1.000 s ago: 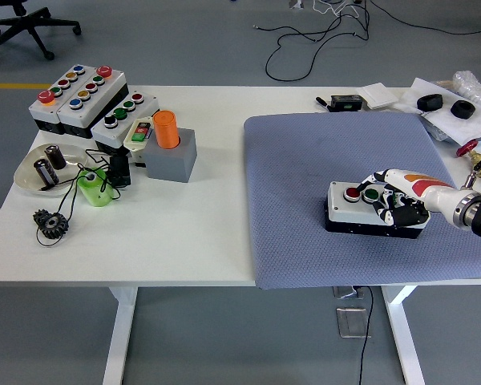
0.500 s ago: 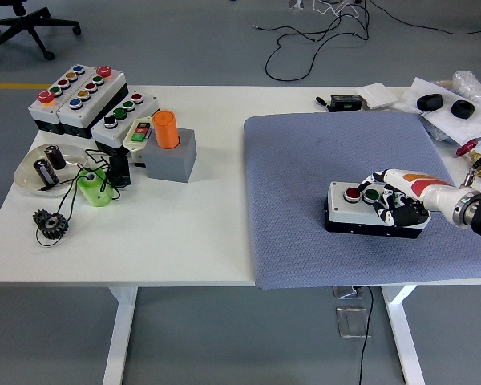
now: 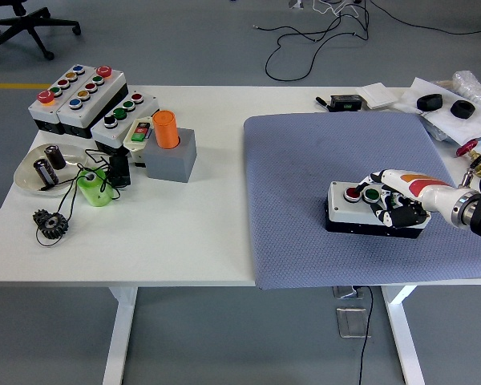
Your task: Pick up the button,place it on the desk,press the button,press the button
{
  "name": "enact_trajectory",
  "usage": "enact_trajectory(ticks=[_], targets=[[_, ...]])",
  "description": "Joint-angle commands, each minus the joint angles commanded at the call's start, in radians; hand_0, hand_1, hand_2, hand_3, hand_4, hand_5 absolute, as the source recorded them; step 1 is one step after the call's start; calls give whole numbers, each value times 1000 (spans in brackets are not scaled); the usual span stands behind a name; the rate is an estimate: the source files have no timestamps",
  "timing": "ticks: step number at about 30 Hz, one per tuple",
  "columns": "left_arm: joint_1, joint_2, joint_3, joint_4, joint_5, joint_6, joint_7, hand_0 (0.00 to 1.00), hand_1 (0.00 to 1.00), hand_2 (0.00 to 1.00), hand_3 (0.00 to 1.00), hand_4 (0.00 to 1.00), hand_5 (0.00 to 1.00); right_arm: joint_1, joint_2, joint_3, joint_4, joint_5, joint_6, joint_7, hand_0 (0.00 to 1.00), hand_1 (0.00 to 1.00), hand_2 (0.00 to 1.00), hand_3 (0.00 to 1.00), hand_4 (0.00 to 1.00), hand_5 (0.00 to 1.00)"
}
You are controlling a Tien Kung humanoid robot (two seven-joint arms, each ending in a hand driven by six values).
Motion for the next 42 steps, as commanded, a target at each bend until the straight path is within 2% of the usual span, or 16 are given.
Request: enact_trajectory(ticks=[11,27,42], targets=[[14,0,20,0,-9,0,0,625,587,564,542,311,998,-6,22,-41,-59,-7,6,2,142,23,162,761,487,2],[10,3,12,-1,-4,-1,0,625,587,564,541,312,998,-32,-18,95,29,-7,9,10,142,22,162,760,491,2],[9,3,10,-1,-3,-1,-1,624,587,564,542,313,998,-68,-36,98,22,-4,14,13,147,24,164,752,501,2]])
